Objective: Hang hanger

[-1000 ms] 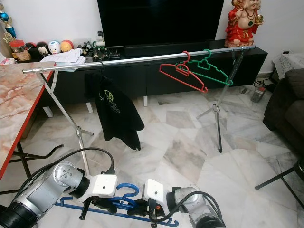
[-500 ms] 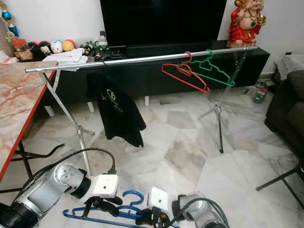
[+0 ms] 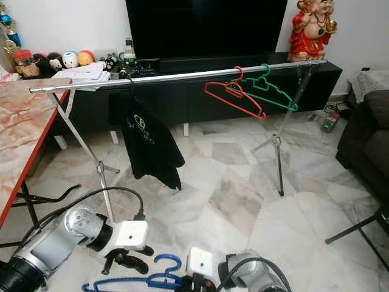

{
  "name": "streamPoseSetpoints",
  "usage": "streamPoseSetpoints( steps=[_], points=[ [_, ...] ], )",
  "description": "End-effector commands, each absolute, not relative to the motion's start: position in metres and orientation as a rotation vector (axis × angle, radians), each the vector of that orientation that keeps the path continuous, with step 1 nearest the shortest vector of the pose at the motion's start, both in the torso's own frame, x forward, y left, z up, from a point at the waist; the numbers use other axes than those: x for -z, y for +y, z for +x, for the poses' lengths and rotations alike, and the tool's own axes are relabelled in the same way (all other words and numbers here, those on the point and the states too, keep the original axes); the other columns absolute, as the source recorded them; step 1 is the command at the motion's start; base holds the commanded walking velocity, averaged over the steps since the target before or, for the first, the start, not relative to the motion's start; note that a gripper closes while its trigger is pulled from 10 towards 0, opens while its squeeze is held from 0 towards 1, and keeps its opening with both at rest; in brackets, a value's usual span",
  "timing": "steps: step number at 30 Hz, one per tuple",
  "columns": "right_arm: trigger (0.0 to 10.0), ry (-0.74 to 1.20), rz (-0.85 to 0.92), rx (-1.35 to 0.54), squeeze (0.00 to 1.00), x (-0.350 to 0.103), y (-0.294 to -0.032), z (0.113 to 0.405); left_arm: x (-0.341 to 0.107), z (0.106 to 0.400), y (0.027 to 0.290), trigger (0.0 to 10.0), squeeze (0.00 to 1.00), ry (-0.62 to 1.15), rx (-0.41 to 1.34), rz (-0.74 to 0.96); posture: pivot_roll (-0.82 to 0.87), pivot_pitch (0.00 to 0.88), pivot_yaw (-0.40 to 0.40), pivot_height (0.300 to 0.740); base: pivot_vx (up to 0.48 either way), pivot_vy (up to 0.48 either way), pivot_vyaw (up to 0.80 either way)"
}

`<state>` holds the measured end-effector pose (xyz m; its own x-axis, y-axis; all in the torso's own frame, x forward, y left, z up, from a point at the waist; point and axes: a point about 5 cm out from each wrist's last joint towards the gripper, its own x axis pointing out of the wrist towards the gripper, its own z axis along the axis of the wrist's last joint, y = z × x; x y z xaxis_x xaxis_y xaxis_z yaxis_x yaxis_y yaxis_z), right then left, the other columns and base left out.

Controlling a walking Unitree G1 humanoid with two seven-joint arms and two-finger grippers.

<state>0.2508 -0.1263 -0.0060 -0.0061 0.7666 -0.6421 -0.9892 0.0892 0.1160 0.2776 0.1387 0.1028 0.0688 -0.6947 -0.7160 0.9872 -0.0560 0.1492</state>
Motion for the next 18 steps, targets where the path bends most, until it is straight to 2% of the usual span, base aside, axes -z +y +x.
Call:
streamPoseSetpoints(
  steps=[1, 5, 7, 13, 15, 16, 18],
  points=[
    [0.0, 0.692, -0.449, -1.428, 0.00, 0.014, -0.131, 0.244, -0.108, 0.281, 0.149, 10.0, 0.00, 0.503, 1.447, 0.739, 0.11, 0.032, -0.014, 0.740, 0.000, 0.000, 0.00],
    [0.0, 0.703, -0.437, -1.335, 0.00, 0.019, -0.137, 0.243, -0.109, 0.282, 0.160, 10.0, 0.00, 0.530, 1.412, 0.729, 0.11, 0.036, -0.014, 0.740, 0.000, 0.000, 0.00],
    [0.0, 0.689, -0.461, -1.196, 0.00, 0.020, -0.143, 0.249, -0.104, 0.287, 0.170, 10.0, 0.00, 0.545, 1.322, 0.711, 0.11, 0.036, -0.012, 0.740, 0.000, 0.000, 0.00],
    [0.0, 0.680, -0.340, -0.720, 0.00, 0.022, -0.166, 0.265, -0.057, 0.293, 0.197, 10.0, 0.00, 0.575, 0.928, 0.661, 0.11, 0.044, -0.006, 0.740, 0.000, 0.000, 0.00],
    [0.0, 0.687, -0.267, -0.568, 0.00, 0.024, -0.174, 0.266, -0.038, 0.287, 0.205, 10.0, 0.00, 0.622, 0.805, 0.610, 0.11, 0.047, -0.004, 0.740, 0.000, 0.000, 0.00],
    [0.0, 0.671, -0.218, -0.442, 0.00, 0.024, -0.181, 0.267, -0.017, 0.276, 0.210, 10.0, 0.00, 0.686, 0.725, 0.514, 0.11, 0.050, -0.002, 0.740, 0.000, 0.000, 0.00],
    [0.0, 0.653, -0.173, -0.356, 0.00, 0.024, -0.185, 0.268, -0.003, 0.266, 0.213, 10.0, 0.00, 0.729, 0.658, 0.472, 0.10, 0.052, 0.000, 0.740, 0.000, 0.000, 0.00]
  ],
)
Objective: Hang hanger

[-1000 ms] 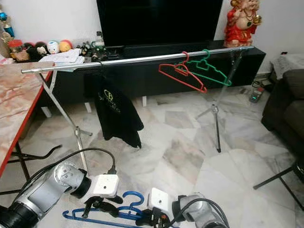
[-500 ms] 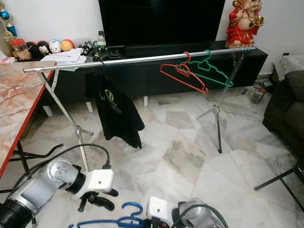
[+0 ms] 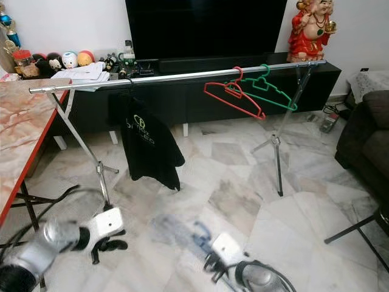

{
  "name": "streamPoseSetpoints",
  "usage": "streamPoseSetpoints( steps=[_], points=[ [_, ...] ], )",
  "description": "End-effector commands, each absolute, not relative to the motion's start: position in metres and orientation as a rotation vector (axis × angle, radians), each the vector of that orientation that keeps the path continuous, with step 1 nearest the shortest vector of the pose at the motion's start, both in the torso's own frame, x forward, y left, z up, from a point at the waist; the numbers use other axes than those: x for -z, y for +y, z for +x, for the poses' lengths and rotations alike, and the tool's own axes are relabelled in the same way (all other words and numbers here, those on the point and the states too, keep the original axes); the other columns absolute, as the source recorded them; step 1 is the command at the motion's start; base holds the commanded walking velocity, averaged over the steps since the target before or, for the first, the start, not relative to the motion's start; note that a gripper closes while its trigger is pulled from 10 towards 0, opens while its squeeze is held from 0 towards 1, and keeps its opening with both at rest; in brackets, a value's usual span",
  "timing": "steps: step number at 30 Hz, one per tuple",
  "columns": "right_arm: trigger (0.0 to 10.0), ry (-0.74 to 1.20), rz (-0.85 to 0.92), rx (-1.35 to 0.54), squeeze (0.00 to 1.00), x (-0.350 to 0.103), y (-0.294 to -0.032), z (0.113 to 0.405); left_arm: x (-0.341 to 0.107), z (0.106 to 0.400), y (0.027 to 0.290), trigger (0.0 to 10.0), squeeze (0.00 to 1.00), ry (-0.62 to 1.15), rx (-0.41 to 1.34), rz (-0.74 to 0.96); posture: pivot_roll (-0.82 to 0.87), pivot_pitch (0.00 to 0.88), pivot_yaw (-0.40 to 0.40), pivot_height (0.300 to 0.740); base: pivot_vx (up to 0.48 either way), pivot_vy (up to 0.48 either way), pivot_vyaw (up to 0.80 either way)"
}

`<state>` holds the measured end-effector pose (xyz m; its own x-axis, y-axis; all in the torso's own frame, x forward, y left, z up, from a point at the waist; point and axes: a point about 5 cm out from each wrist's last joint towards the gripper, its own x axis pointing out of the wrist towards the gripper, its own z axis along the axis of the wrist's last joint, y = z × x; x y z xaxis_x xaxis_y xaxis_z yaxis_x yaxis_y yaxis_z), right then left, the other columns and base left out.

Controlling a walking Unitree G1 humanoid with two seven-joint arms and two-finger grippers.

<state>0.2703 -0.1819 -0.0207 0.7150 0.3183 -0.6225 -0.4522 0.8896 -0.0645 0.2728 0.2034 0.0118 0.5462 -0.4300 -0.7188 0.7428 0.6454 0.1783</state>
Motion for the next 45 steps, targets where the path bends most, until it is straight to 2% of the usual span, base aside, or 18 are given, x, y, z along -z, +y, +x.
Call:
streamPoseSetpoints(
  steps=[1, 3, 4, 6, 8, 14, 15, 16, 23, 28, 32, 45],
  points=[
    [0.0, 0.625, -0.106, -0.259, 0.00, 0.023, -0.189, 0.269, 0.013, 0.254, 0.219, 10.0, 0.00, 0.780, 0.568, 0.432, 0.09, 0.055, 0.001, 0.740, 0.000, 0.000, 0.00],
    [0.0, 0.592, -0.060, -0.184, 0.00, 0.020, -0.193, 0.271, 0.025, 0.244, 0.221, 10.0, 0.00, 0.822, 0.503, 0.376, 0.09, 0.055, 0.001, 0.740, 0.000, 0.000, 0.00],
    [0.0, 0.548, 0.010, -0.095, 0.00, 0.018, -0.195, 0.273, 0.042, 0.226, 0.229, 10.0, 0.00, 0.887, 0.364, 0.321, 0.09, 0.050, 0.002, 0.740, 0.000, 0.000, 0.00],
    [0.0, 0.500, 0.061, -0.019, 0.00, 0.014, -0.195, 0.275, 0.059, 0.203, 0.234, 10.0, 0.00, 0.940, 0.223, 0.251, 0.08, 0.047, 0.002, 0.740, 0.000, 0.000, 0.00],
    [0.0, 0.494, 0.067, -0.007, 0.00, 0.014, -0.194, 0.275, 0.062, 0.198, 0.235, 10.0, 0.00, 0.950, 0.192, 0.245, 0.08, 0.047, 0.002, 0.740, 0.000, 0.000, 0.00],
    [0.0, 0.444, 0.106, 0.071, 0.00, 0.006, -0.182, 0.285, 0.087, 0.151, 0.237, 10.0, 0.00, 1.060, -0.009, 0.113, 0.08, 0.036, 0.007, 0.740, 0.000, 0.000, 0.00],
    [4.3, 0.444, 0.107, 0.078, 0.00, 0.006, -0.179, 0.286, 0.090, 0.145, 0.236, 10.0, 0.00, 1.072, -0.032, 0.086, 0.08, 0.032, 0.006, 0.740, 0.000, 0.000, 0.00],
    [9.8, 0.446, 0.120, 0.083, 0.00, 0.005, -0.174, 0.288, 0.093, 0.139, 0.234, 10.0, 0.00, 1.087, -0.056, 0.060, 0.08, 0.030, 0.008, 0.740, 0.000, 0.000, 0.00],
    [10.0, 0.450, 0.150, 0.053, 0.00, 0.003, -0.161, 0.291, 0.093, 0.139, 0.236, 10.0, 0.00, 1.079, -0.112, 0.010, 0.07, 0.014, 0.014, 0.740, 0.000, 0.000, 0.00],
    [10.0, 0.507, 0.122, 0.026, 0.00, 0.009, -0.152, 0.288, 0.086, 0.132, 0.268, 10.0, 0.00, 1.099, -0.127, 0.023, 0.07, 0.003, 0.017, 0.740, 0.170, 0.000, 0.00],
    [10.0, 0.527, 0.124, 0.029, 0.00, 0.012, -0.151, 0.286, 0.086, 0.121, 0.277, 10.0, 0.00, 1.117, -0.158, 0.018, 0.06, 0.000, 0.018, 0.740, 0.302, 0.000, 0.00],
    [10.0, 0.523, 0.118, 0.039, 0.00, 0.011, -0.154, 0.286, 0.098, 0.142, 0.213, 10.0, 0.00, 1.126, -0.071, 0.000, 0.06, 0.000, 0.023, 0.740, 0.350, 0.000, 0.00]
  ],
)
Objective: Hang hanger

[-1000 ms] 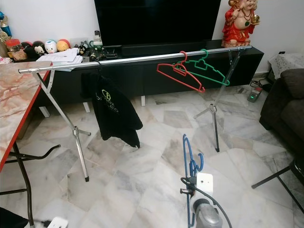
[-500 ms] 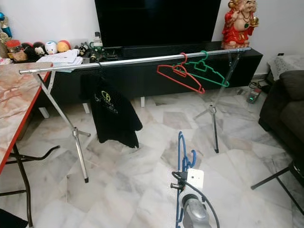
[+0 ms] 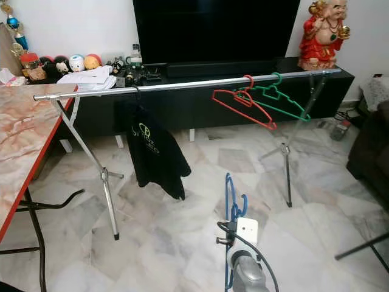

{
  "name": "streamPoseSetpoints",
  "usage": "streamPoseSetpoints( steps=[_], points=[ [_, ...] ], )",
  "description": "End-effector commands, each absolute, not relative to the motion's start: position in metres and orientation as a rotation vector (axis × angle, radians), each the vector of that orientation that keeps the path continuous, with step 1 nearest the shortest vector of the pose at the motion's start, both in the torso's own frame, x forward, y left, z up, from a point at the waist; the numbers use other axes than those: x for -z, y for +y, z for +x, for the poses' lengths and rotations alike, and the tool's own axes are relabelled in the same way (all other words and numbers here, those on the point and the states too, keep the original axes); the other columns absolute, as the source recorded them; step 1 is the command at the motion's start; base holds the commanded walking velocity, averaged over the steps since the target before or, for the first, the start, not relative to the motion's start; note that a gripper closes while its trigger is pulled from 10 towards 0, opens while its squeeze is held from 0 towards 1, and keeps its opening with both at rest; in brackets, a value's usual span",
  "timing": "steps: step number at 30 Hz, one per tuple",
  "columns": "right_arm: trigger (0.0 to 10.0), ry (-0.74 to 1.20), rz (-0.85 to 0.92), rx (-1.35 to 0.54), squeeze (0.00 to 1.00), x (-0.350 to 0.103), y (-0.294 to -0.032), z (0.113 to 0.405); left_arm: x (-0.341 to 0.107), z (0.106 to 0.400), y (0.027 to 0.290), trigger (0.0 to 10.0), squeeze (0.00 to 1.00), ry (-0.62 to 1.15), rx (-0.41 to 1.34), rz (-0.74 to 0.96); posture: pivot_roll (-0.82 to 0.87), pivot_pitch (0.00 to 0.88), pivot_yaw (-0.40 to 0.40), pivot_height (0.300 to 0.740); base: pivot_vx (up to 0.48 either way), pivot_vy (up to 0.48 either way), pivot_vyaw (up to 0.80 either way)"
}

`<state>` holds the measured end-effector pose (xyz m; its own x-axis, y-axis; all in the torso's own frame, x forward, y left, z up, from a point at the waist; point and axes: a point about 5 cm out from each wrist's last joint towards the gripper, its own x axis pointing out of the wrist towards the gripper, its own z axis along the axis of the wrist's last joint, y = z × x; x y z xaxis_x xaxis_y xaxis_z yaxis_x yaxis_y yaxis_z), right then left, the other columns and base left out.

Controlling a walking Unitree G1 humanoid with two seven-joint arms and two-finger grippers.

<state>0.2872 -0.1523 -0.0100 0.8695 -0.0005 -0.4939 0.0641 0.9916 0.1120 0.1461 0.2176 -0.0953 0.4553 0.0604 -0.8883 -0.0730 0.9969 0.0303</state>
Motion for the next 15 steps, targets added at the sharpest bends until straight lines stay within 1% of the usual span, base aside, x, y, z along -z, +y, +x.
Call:
streamPoseSetpoints(
  steps=[1, 6, 15],
  points=[
    [10.0, 0.529, 0.112, 0.034, 0.00, 0.0128, -0.1529, 0.2843, 0.0988, 0.1427, 0.2078, 10.0, 0.00, 1.126, -0.063, -0.001, 0.06, 0.000, 0.024, 0.740, 0.364, 0.000, 0.00],
    [10.0, 0.536, 0.114, 0.033, 0.00, 0.0141, -0.1517, 0.2831, 0.0994, 0.1423, 0.2055, 10.0, 0.00, 1.134, -0.055, 0.001, 0.06, 0.000, 0.029, 0.740, 0.362, 0.000, 0.00],
    [10.0, 0.524, 0.103, 0.026, 0.00, 0.0119, -0.1520, 0.2852, 0.0977, 0.1446, 0.2109, 10.0, 0.00, 1.131, -0.067, 0.002, 0.07, 0.000, 0.028, 0.740, 0.362, 0.000, 0.00]
  ],
)
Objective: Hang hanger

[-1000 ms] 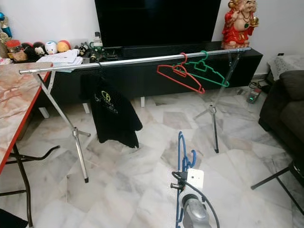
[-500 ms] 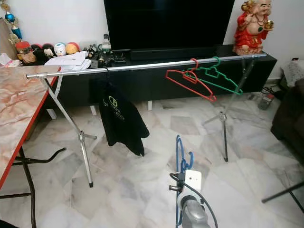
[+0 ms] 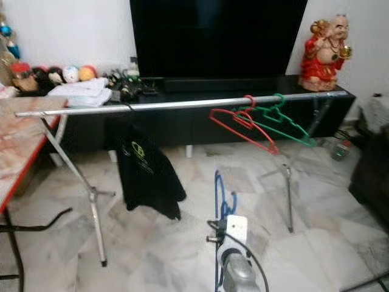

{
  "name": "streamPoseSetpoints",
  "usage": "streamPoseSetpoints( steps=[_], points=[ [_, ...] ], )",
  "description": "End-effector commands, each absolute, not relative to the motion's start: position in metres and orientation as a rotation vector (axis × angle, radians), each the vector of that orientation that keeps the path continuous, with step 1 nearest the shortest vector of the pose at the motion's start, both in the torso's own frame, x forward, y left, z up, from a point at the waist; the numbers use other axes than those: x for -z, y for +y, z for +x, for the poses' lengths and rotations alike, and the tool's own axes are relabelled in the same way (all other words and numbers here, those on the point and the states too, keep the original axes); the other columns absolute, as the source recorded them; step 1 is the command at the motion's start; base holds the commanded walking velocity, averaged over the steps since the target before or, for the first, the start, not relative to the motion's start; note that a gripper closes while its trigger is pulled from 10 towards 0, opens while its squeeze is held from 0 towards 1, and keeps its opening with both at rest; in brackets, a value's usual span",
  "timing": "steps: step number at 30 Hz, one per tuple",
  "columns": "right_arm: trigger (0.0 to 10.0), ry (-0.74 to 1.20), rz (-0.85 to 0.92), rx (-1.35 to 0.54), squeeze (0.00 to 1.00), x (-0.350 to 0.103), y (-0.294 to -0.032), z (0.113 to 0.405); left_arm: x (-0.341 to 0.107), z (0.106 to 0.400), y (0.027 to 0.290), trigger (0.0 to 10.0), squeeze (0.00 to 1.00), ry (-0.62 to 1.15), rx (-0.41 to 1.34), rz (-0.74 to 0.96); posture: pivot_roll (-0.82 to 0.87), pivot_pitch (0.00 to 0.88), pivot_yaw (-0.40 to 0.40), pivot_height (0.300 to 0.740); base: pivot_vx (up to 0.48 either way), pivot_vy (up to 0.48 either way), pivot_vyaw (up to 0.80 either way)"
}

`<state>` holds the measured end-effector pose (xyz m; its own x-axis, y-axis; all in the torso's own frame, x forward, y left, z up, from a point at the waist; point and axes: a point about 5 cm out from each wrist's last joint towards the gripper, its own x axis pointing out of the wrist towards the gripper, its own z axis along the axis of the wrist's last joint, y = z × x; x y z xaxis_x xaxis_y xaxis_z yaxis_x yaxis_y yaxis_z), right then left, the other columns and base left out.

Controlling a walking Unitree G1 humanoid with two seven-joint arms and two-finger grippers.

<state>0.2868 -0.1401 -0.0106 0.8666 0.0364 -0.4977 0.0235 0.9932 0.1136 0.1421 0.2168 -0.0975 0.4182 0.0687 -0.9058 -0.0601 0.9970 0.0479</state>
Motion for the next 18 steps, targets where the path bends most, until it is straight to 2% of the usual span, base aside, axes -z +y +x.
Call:
streamPoseSetpoints(
  steps=[1, 13, 18],
  points=[
    [10.0, 0.524, 0.103, 0.027, 0.00, 0.0117, -0.1525, 0.2855, 0.0977, 0.1448, 0.2107, 10.0, 0.00, 1.130, -0.067, 0.002, 0.07, 0.000, 0.028, 0.740, 0.360, 0.000, 0.00],
    [10.0, 0.502, 0.089, 0.007, 0.00, 0.0072, -0.1520, 0.2898, 0.0966, 0.1474, 0.2107, 10.0, 0.00, 1.122, -0.058, -0.001, 0.07, 0.011, 0.029, 0.740, 0.362, 0.000, 0.00],
    [10.0, 0.495, 0.088, 0.003, 0.00, 0.0060, -0.1521, 0.2909, 0.0966, 0.1474, 0.2108, 10.0, 0.00, 1.123, -0.057, -0.001, 0.07, 0.013, 0.029, 0.740, 0.361, 0.000, 0.54]
  ],
)
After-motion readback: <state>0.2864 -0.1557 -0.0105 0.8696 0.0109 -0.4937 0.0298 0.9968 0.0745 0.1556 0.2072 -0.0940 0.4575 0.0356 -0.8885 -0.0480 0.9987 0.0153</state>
